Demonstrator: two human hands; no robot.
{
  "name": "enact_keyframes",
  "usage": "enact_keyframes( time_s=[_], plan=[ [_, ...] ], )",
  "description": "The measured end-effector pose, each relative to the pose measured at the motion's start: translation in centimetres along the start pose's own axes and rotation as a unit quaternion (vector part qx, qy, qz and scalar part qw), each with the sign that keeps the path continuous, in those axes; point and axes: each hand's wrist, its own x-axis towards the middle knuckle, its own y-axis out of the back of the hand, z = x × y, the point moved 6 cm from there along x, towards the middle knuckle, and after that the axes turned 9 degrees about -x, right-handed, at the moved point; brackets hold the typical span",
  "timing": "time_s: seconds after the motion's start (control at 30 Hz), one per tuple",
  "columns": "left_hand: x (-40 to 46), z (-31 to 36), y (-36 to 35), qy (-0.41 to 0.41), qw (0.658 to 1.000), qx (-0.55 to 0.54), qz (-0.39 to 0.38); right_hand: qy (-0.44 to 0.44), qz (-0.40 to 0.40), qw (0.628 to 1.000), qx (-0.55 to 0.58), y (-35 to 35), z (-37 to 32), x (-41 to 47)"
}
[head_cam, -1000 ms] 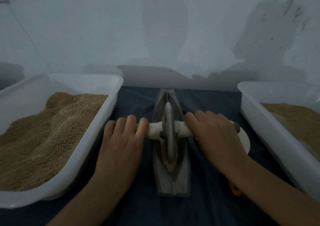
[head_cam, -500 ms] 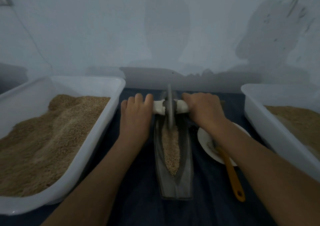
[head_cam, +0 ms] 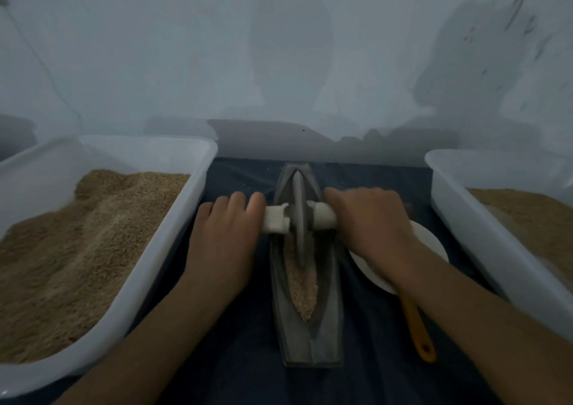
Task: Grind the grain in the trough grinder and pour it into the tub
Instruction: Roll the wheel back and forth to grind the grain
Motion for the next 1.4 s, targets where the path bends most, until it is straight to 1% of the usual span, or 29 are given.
enact_keyframes(
  time_s=[0.07,0.17,0.3,0.4,0.47,0.57,0.6,0.67,0.8,0.87,0.93,1.0,1.07,1.1,1.2,1.23,1.3,1.37,1.4],
  plan=[
    [2.8,-0.2,-0.6,0.026,1.0,-0.004,-0.001,-0.013,-0.046,0.999,0.023,-1.4,0.9,3.4],
    [6.0,-0.3,-1.0,0.05,0.999,-0.004,0.004,-0.026,-0.072,0.995,0.061,-2.7,1.9,6.0],
    [5.6,0.4,-0.5,0.025,1.0,0.01,0.017,-0.058,-0.079,0.993,0.073,-2.7,1.6,4.1],
    [1.7,0.9,0.4,-0.004,0.999,0.011,0.036,-0.048,-0.026,0.997,0.051,-1.2,0.5,0.1],
    [-1.5,1.3,0.9,-0.026,0.998,0.01,0.055,-0.028,0.034,0.999,0.013,0.5,-0.4,-2.5],
    [-4.3,1.1,1.0,-0.043,0.997,0.019,0.061,-0.005,0.128,0.992,0.001,2.7,-1.3,-4.7],
    [-4.4,1.0,0.9,-0.041,0.997,0.027,0.055,-0.001,0.132,0.991,0.001,2.7,-1.3,-4.6],
    [-3.4,0.9,0.8,-0.027,0.998,0.037,0.042,0.0,0.088,0.996,0.004,1.6,-1.0,-3.4],
    [1.9,0.8,0.0,0.013,0.999,0.027,0.021,-0.044,-0.05,0.997,0.04,-2.1,1.0,1.6],
    [4.8,0.6,-0.4,0.037,0.999,0.026,0.024,-0.041,-0.111,0.99,0.071,-3.7,2.0,4.1],
    [6.9,0.8,-0.4,0.041,0.998,0.028,0.035,-0.041,-0.175,0.977,0.112,-4.9,2.5,5.5],
    [7.8,1.2,-0.2,0.033,0.998,0.024,0.049,-0.057,-0.203,0.967,0.142,-5.3,2.8,5.5],
    [7.3,1.4,0.0,0.027,0.998,0.019,0.062,-0.07,-0.181,0.97,0.145,-4.8,2.7,4.5],
    [6.3,1.4,0.0,0.027,0.998,0.01,0.063,-0.069,-0.152,0.977,0.131,-4.2,2.4,3.8],
    [1.6,0.7,0.0,0.02,0.998,-0.035,0.049,-0.046,-0.027,0.998,0.04,-1.2,0.6,0.9],
    [-0.1,0.4,0.0,0.01,0.998,-0.046,0.037,-0.034,0.011,0.999,0.015,-0.1,-0.2,-0.2],
    [-3.2,0.2,0.7,-0.022,0.998,-0.051,0.028,-0.011,0.079,0.997,0.008,2.0,-1.4,-2.6],
    [-5.3,0.6,1.7,-0.044,0.997,-0.045,0.048,0.009,0.126,0.992,0.015,3.4,-1.5,-4.7],
    [-5.8,0.8,2.1,-0.05,0.996,-0.039,0.06,0.017,0.135,0.991,0.017,3.6,-1.5,-5.3]
  ],
)
